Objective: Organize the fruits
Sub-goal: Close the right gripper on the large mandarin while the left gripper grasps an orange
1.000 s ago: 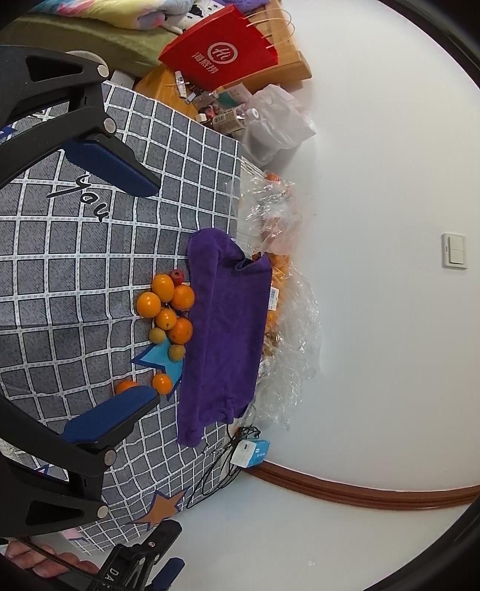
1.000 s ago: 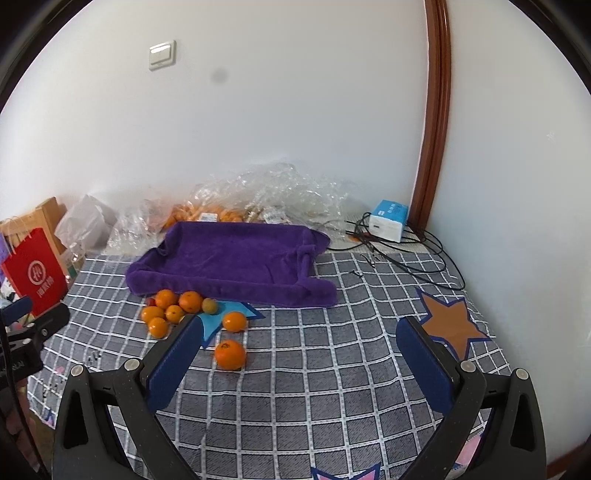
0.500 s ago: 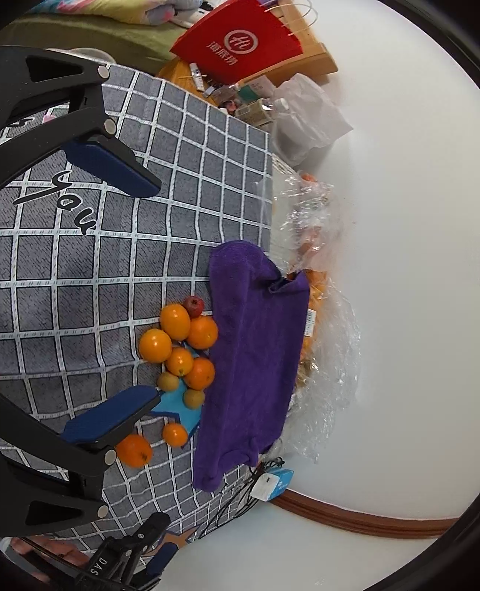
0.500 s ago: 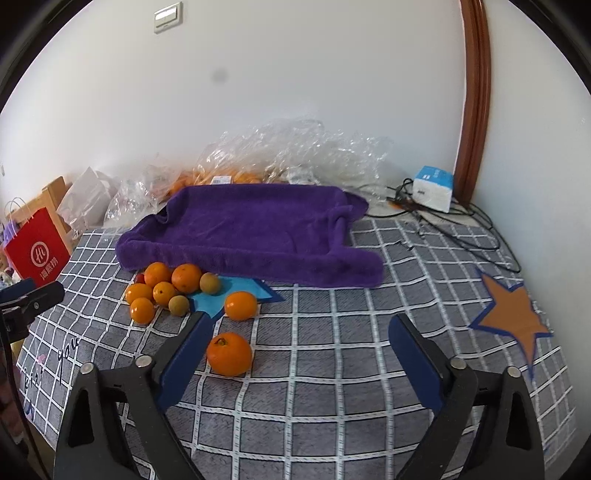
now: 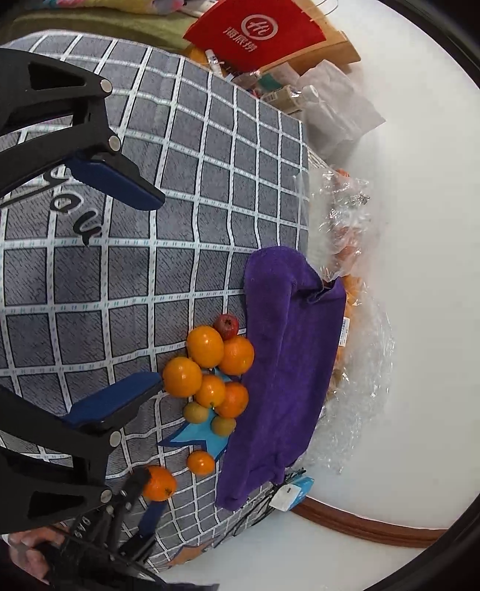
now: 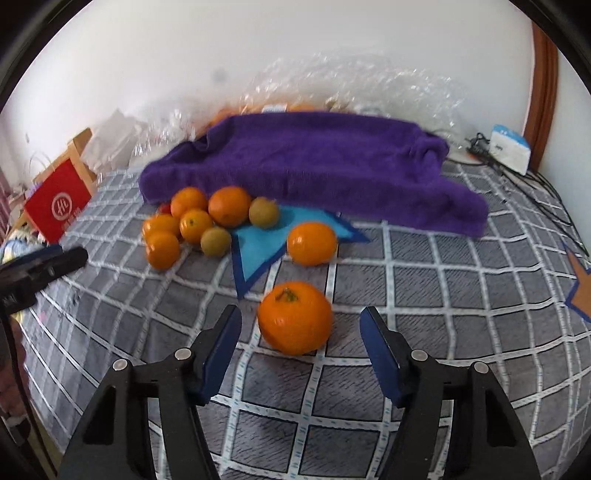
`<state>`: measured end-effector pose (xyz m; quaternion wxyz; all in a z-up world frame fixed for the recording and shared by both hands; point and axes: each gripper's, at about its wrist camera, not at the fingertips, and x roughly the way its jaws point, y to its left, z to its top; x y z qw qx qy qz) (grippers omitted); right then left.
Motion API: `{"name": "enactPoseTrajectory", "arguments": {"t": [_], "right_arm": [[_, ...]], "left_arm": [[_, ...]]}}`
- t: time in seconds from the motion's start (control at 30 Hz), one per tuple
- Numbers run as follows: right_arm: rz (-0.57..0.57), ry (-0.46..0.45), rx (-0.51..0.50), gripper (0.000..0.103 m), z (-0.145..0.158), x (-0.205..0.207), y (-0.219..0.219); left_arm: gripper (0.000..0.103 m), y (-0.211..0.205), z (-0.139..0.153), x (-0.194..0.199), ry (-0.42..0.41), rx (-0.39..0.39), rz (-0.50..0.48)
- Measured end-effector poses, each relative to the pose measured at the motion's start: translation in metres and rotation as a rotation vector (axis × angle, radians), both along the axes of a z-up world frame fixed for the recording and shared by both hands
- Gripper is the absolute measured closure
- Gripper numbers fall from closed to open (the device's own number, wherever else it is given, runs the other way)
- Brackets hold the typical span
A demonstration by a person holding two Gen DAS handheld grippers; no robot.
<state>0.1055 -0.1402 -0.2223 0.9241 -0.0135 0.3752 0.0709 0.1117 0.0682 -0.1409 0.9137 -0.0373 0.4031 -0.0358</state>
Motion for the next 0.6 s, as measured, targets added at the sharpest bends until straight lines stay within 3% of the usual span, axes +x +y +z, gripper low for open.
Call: {"name": "enactPoseTrajectory", "arguments": {"t": [0.1,0.17,0.4,0.6], "right_arm": [[-0.007,-0.005,-0.01,0.045,-0.006,0.002,0.001],[0.012,-0.003,0.016,0.058,-0.004,0.004,0.0],[-0.052,-0.039,-0.012,0.06,0.003,0.002,-0.028],[-0.107,-0.052,0.004,0.06,0.012,0.018,-0.057]], "left_arm": [[0.015,-0.009,-0.007,0.008,0.016,-0.031,-0.016],[0.015,-0.019,-0.009,0.013,0.027,-0.039,-0.04],[0.016,-0.049,-0.026,0.033,0.046,-0.05,-0.084],[0.044,-0.058,-0.036,0.046,0.066,-0.103,-0.086]]}}
